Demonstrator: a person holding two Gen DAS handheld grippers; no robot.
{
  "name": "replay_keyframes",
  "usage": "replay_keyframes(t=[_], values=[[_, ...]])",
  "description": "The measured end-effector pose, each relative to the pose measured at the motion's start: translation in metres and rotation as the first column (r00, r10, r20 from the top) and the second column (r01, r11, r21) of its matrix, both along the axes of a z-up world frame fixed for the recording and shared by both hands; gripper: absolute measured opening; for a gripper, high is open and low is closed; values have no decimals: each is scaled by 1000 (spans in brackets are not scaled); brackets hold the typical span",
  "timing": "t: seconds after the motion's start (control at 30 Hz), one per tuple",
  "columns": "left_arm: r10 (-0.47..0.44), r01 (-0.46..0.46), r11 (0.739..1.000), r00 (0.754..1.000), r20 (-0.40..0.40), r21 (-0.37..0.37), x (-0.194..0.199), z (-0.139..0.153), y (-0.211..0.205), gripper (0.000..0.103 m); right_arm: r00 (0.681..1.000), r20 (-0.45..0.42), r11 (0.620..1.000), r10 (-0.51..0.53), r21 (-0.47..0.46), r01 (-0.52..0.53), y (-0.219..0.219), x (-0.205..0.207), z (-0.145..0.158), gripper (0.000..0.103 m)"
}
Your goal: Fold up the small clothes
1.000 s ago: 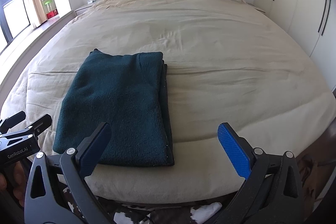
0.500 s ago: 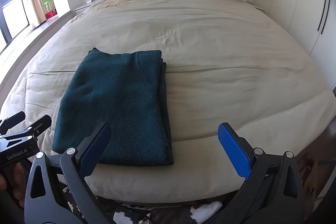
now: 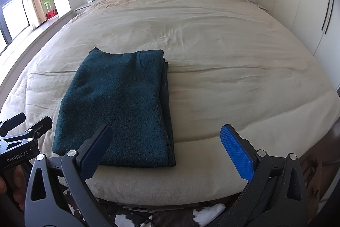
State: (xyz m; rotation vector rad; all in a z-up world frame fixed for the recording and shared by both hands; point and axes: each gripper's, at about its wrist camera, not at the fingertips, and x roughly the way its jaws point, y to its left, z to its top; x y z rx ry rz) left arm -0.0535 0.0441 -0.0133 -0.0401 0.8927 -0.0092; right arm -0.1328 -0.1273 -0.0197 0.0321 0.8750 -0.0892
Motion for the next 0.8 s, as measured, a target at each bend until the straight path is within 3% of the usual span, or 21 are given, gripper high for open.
replay_keyframes(t=[0.8], values=[[-1, 1, 1000, 1000, -1, -1, 0, 0, 0, 103, 1000, -5, 1000, -2, 5, 2, 0, -2, -3, 103]])
